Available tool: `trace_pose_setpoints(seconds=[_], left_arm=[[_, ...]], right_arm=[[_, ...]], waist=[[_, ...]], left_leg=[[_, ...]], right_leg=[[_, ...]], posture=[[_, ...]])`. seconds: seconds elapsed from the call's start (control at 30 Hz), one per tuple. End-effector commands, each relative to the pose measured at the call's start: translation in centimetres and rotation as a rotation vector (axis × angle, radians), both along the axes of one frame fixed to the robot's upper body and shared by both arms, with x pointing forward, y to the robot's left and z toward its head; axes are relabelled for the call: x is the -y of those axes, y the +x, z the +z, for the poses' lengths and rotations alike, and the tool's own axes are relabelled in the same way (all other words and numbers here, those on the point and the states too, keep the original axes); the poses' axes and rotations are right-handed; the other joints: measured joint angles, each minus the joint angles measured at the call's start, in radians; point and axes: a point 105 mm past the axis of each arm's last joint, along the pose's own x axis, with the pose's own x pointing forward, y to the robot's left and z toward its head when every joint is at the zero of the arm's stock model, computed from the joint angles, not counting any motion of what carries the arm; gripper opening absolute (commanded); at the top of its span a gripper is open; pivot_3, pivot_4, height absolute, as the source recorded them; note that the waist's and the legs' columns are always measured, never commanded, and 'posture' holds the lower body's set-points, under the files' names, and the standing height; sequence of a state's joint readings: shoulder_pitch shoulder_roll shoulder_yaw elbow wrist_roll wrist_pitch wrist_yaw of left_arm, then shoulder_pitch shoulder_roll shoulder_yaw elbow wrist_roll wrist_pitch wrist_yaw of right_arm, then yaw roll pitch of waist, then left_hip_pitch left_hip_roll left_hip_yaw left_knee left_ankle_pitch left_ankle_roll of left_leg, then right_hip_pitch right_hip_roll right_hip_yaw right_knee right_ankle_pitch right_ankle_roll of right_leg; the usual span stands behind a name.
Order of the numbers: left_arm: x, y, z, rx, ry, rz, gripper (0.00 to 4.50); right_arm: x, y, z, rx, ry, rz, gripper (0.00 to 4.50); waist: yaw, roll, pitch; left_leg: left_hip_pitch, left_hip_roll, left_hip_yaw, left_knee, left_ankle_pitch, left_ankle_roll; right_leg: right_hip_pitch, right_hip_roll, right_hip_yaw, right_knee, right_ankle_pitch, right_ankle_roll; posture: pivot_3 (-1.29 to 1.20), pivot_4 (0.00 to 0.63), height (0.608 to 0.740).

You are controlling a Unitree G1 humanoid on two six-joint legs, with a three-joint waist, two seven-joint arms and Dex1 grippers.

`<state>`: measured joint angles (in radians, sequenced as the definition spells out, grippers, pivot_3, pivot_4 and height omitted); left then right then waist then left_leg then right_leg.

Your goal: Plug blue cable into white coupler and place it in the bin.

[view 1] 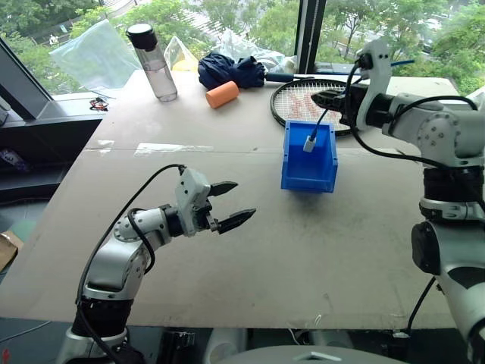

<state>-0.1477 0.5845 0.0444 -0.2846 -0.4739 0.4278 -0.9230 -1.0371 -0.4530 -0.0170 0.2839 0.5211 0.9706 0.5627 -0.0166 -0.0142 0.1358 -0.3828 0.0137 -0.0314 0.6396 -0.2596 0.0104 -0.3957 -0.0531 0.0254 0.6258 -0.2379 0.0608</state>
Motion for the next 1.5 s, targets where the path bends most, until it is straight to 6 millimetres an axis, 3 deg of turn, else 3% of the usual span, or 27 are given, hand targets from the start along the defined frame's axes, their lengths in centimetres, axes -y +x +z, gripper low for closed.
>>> trace_pose_setpoints(seconds=[0.03,0.17,0.3,0.4,0.57,0.83,0.93,1.07,1.27,1.4,1.5], left_arm=[[0.1,-0.2,0.8,0.044,0.002,-0.024,4.5],[0.0,-0.6,0.8,0.041,0.009,-0.029,4.5],[0.1,-0.8,0.8,0.035,0.011,-0.034,4.5],[0.3,-0.9,0.7,0.025,0.015,-0.046,4.5],[0.5,-0.8,0.7,0.014,0.024,-0.074,4.5],[0.8,-0.6,1.0,0.005,0.033,-0.106,4.5],[0.8,-0.8,1.1,-0.005,0.038,-0.121,4.5],[0.9,-1.3,1.0,-0.029,0.045,-0.146,4.5],[0.6,-2.2,0.7,-0.047,0.05,-0.149,4.5],[-0.5,-3.4,-0.1,-0.086,0.064,-0.113,4.5],[-2.1,-4.7,-1.0,-0.14,0.088,-0.077,4.5]], right_arm=[[0.1,1.1,0.3,0.051,-0.045,-0.002,1.73],[1.8,0.0,0.9,0.062,-0.065,0.009,3.6],[4.1,-1.6,1.4,0.104,-0.133,0.0,3.6],[6.5,-4.0,0.2,0.098,-0.25,0.001,3.6],[8.0,-7.1,-1.4,0.054,-0.333,0.038,3.6],[9.1,-10.3,-3.3,0.038,-0.353,-0.012,3.6],[10.2,-12.0,-4.6,0.0,-0.416,-0.01,3.6],[12.1,-13.8,-4.9,0.007,-0.463,-0.029,3.6],[12.0,-18.2,-5.6,0.057,-0.418,0.04,3.6],[11.2,-21.3,-6.5,0.103,-0.311,0.049,3.6],[11.8,-23.3,-8.3,0.107,-0.355,0.034,3.6]], waist=[[0.0,0.0,0.0],[0.002,0.001,0.002],[0.006,0.001,0.002],[0.007,0.0,0.002],[0.001,0.001,0.003],[0.007,-0.001,0.004],[0.016,-0.003,0.005],[0.015,-0.004,0.005],[0.017,-0.006,0.005],[0.021,-0.006,0.006],[0.022,-0.007,0.005]], left_leg=[[0.0,0.0,0.0,0.0,0.0,0.0],[0.0,0.0,0.0,0.0,0.0,0.0],[-0.001,-0.001,-0.002,0.0,0.0,0.0],[-0.001,-0.002,-0.002,0.0,0.0,0.0],[0.0,-0.002,-0.002,0.0,0.0,0.0],[0.0,-0.001,-0.001,0.0,0.0,0.0],[-0.001,-0.002,-0.001,0.001,0.0,0.0],[0.0,-0.002,-0.001,0.002,0.0,0.0],[0.0,-0.001,-0.001,0.002,0.0,0.0],[0.002,0.001,-0.002,0.001,0.0,0.0],[0.003,0.003,-0.001,0.002,0.0,0.0]], right_leg=[[0.0,0.0,0.0,0.0,0.0,0.0],[0.0,0.0,0.0,0.0,0.0,0.0],[0.0,-0.002,-0.002,-0.001,0.0,0.0],[0.0,-0.002,-0.002,-0.001,0.0,0.0],[0.0,-0.002,-0.001,-0.001,0.0,0.0],[0.001,-0.001,0.0,-0.001,0.0,0.0],[0.001,-0.002,-0.001,-0.001,0.0,0.0],[0.001,-0.002,0.0,-0.001,-0.001,0.0],[0.003,-0.001,-0.001,-0.001,-0.001,0.0],[0.004,0.0,-0.002,-0.002,-0.001,0.002],[0.005,0.0,-0.001,-0.001,-0.005,0.001]], posture=[[0.0,0.15,0.74],[0.0,0.15,0.74],[0.0,0.15,0.74],[0.0,0.15,0.74],[0.0,0.15,0.74],[0.0,0.15,0.74],[0.0,0.15,0.74],[0.0,0.15,0.74],[0.0,0.15,0.74],[0.0,0.15,0.74],[0.0,0.15,0.74]])
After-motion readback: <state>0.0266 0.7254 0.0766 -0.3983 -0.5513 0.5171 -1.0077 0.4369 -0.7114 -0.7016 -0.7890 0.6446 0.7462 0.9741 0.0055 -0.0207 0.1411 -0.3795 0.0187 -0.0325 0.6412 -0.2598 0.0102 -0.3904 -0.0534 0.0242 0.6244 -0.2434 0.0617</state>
